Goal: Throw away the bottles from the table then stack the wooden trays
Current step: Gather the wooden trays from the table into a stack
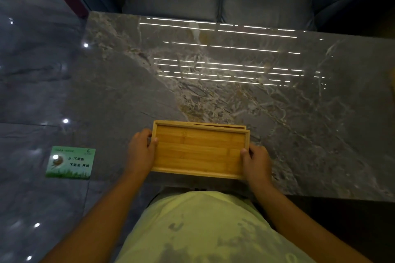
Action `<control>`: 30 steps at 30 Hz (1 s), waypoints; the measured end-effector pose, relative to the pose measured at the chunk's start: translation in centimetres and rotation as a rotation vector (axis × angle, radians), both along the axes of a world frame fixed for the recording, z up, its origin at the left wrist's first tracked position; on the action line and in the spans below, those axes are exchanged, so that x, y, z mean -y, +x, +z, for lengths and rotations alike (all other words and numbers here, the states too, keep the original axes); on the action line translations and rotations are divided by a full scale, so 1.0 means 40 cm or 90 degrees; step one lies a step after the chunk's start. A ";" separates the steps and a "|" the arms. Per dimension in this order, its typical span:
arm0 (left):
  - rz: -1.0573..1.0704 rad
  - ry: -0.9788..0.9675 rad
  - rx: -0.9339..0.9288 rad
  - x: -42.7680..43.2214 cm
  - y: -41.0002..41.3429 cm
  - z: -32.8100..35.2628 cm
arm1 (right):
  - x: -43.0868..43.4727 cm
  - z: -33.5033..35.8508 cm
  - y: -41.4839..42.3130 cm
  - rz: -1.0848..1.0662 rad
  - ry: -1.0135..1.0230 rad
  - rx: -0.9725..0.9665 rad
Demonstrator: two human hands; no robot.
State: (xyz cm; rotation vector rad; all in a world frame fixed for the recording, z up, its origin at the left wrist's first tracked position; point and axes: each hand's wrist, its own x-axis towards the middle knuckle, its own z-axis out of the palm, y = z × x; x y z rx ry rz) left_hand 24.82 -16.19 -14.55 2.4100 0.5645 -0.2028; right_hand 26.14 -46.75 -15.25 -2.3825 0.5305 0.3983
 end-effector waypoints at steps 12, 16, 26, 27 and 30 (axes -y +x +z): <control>0.033 0.006 -0.020 -0.006 0.019 -0.001 | -0.003 -0.015 0.043 -0.023 -0.012 -0.022; 0.041 -0.005 -0.028 -0.004 0.024 -0.002 | 0.000 -0.027 0.044 -0.032 -0.011 -0.025; 0.025 0.003 -0.021 -0.007 0.021 0.001 | 0.013 -0.025 0.054 0.033 -0.037 -0.013; 0.026 0.001 -0.022 -0.006 0.021 0.000 | 0.013 -0.025 0.055 0.031 -0.032 -0.016; 0.035 -0.021 -0.043 -0.004 0.017 -0.003 | 0.014 -0.025 0.055 0.003 0.001 -0.032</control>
